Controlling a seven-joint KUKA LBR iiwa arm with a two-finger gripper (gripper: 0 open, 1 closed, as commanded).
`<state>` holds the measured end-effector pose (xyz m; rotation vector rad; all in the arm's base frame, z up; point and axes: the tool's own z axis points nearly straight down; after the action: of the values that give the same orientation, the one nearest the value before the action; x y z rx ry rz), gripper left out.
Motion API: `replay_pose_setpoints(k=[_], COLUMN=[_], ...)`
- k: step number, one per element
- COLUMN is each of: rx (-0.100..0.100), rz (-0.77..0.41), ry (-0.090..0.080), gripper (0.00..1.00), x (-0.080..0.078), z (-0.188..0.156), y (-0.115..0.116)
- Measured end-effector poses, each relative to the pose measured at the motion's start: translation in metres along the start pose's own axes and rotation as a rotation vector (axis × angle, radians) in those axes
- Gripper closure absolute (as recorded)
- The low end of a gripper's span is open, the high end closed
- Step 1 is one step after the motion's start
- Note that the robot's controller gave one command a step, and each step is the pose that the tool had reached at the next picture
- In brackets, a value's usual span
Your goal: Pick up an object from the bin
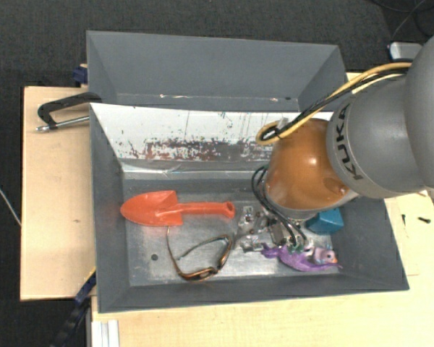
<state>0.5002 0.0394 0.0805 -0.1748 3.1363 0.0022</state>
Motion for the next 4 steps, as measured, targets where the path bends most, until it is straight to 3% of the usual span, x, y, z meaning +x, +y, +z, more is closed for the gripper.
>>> replay_pose_setpoints(k=[1, 2, 3, 4], rx=[0.0, 0.0, 0.001, 0.003], rz=[0.0, -0.004, -0.012, -0.467], ry=[0.0, 0.0, -0.005, -0.005], gripper=[1.0, 1.0, 1.0, 0.0], x=[0.0, -0.007, 0.002, 0.001], z=[0.0, -0.043, -0.076, -0.087], y=[0.0, 0.007, 0.007, -0.059])
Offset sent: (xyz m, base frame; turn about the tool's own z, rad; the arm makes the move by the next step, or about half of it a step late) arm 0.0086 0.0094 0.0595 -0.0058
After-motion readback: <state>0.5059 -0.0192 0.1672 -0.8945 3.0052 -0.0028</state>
